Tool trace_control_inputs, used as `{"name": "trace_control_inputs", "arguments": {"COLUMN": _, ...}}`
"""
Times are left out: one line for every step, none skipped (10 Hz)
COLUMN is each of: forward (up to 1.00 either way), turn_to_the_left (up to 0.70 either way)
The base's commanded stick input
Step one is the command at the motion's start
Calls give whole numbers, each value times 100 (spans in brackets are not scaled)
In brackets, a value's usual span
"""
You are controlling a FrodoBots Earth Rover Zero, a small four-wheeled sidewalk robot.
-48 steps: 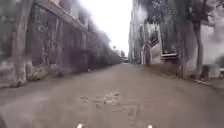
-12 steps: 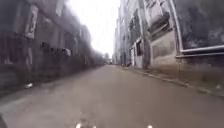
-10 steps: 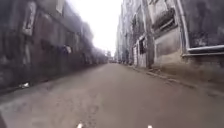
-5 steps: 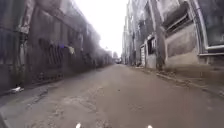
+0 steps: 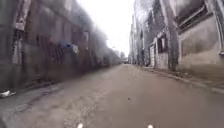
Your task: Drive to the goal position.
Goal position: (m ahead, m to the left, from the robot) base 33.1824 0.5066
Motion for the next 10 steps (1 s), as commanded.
{"name": "trace_control_inputs", "arguments": {"forward": 100, "turn_to_the_left": 7}}
{"name": "trace_control_inputs", "arguments": {"forward": 100, "turn_to_the_left": 7}}
{"name": "trace_control_inputs", "arguments": {"forward": 100, "turn_to_the_left": -33}}
{"name": "trace_control_inputs", "arguments": {"forward": 100, "turn_to_the_left": -33}}
{"name": "trace_control_inputs", "arguments": {"forward": 100, "turn_to_the_left": -33}}
{"name": "trace_control_inputs", "arguments": {"forward": 100, "turn_to_the_left": -33}}
{"name": "trace_control_inputs", "arguments": {"forward": 100, "turn_to_the_left": -33}}
{"name": "trace_control_inputs", "arguments": {"forward": 100, "turn_to_the_left": -33}}
{"name": "trace_control_inputs", "arguments": {"forward": 100, "turn_to_the_left": -33}}
{"name": "trace_control_inputs", "arguments": {"forward": 100, "turn_to_the_left": 7}}
